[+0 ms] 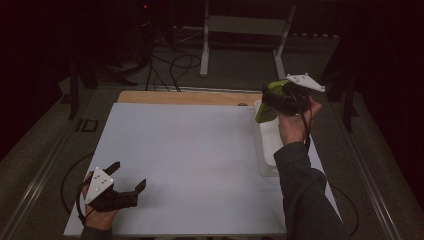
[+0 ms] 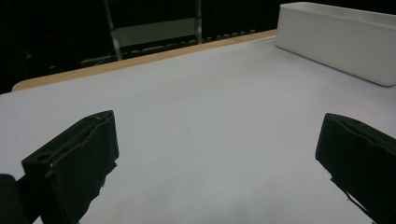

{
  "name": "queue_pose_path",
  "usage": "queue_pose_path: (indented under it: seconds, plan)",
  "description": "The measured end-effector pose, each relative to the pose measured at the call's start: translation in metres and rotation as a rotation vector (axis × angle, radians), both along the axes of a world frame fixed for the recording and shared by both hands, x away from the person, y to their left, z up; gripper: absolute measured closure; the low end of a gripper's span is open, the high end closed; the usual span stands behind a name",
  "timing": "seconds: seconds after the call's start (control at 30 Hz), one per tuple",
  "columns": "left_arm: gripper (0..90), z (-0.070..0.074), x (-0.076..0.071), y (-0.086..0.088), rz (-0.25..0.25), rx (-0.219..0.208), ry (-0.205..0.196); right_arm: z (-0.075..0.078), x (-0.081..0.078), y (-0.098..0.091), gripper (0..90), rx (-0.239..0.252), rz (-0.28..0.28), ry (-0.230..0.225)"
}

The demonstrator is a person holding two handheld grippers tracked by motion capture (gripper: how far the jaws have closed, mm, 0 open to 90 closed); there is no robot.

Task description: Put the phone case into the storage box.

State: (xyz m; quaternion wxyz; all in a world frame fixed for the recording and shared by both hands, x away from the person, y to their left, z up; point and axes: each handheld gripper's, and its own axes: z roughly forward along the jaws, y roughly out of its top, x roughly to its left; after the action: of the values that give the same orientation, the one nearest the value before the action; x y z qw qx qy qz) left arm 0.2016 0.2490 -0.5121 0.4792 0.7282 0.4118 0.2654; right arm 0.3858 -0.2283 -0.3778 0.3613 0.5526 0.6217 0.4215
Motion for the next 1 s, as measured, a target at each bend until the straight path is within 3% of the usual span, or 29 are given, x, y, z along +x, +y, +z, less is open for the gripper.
queue_pose_path:
  seconds: [0.27,0.6,1.0]
  plan:
    - [0.0,0.000,0.002,0.002,0.001,-0.001,-0.004,-0.003,0.004,-0.004,17.0,0.015,-0.022,0.008]
    - [0.0,0.000,0.001,0.002,0.007,0.000,-0.005,-0.001,0.013,-0.003,17.0,-0.015,-0.040,0.010]
    - [0.0,0.000,0.001,0.003,0.013,-0.009,-0.007,-0.006,0.044,-0.005,17.0,-0.020,-0.085,0.029]
